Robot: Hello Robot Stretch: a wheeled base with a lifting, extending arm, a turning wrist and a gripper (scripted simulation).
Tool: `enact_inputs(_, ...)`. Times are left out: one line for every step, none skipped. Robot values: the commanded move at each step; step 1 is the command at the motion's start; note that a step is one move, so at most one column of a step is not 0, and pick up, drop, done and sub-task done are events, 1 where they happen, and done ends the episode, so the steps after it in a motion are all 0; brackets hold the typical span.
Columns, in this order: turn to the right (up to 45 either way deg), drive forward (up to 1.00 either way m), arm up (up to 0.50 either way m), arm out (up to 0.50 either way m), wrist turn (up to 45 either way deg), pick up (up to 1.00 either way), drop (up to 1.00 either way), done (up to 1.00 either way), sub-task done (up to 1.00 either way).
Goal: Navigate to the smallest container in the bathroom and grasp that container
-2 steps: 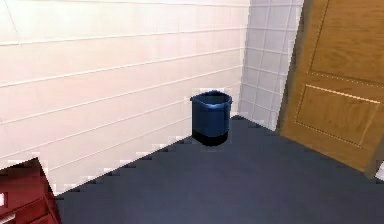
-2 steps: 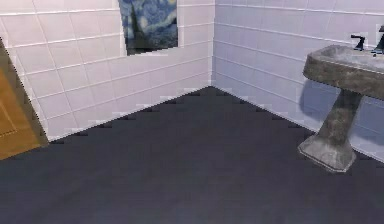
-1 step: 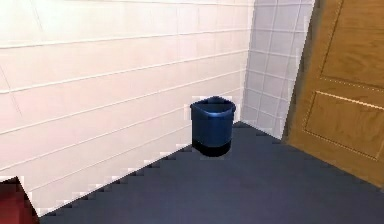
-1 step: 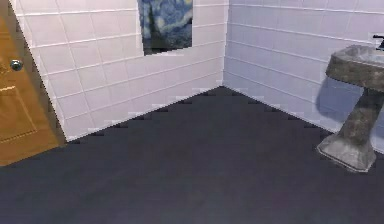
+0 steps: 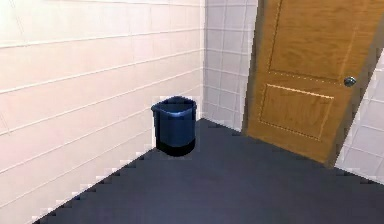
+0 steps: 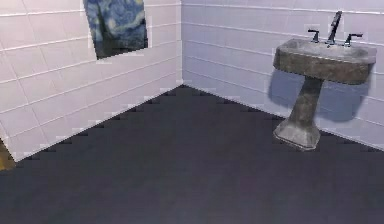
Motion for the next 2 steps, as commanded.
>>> enact_inputs(0.0,1.00,0.00,0.00,0.0,0.00,0.00,0.00,0.00)
enact_inputs(12.0,0.00,0.00,0.00,0.0,0.00,0.00,0.00,0.00)
